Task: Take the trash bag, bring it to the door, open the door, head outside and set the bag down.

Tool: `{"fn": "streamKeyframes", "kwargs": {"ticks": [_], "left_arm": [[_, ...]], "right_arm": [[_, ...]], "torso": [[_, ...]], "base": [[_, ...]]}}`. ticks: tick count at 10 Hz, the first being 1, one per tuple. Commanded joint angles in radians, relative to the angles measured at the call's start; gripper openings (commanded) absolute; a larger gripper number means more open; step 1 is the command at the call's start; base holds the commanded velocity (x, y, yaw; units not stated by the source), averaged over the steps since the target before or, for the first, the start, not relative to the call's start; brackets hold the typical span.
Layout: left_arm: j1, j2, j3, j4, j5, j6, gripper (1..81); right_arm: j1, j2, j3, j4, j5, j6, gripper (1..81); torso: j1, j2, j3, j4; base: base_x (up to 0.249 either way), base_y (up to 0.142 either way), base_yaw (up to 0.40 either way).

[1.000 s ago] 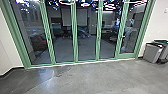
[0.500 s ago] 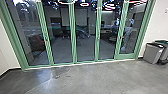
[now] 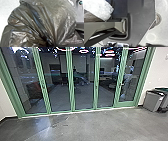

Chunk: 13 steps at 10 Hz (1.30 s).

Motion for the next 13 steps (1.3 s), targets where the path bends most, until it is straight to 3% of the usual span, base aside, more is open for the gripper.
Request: {"fn": "streamKeyframes", "kwargs": {"ticks": [1, 13], "left_arm": [[-0.051, -0.005, 0.000, 0.004, 0.073, 0.007, 1.0], [-0.051, 0.001, 0.001, 0.005, 0.074, 0.007, 1.0]], "right_arm": [[0.041, 0.006, 0.005, -0.004, -0.065, -0.003, 81.1], [0.039, 0.007, 0.000, -0.007, -0.065, -0.003, 81.1]], "torso": [[0.000, 0.000, 0.000, 0.000], [0.000, 0.000, 0.000, 0.000]], "base": [[0.141, -0.103, 0.000], [0.141, -0.106, 0.000]]}}
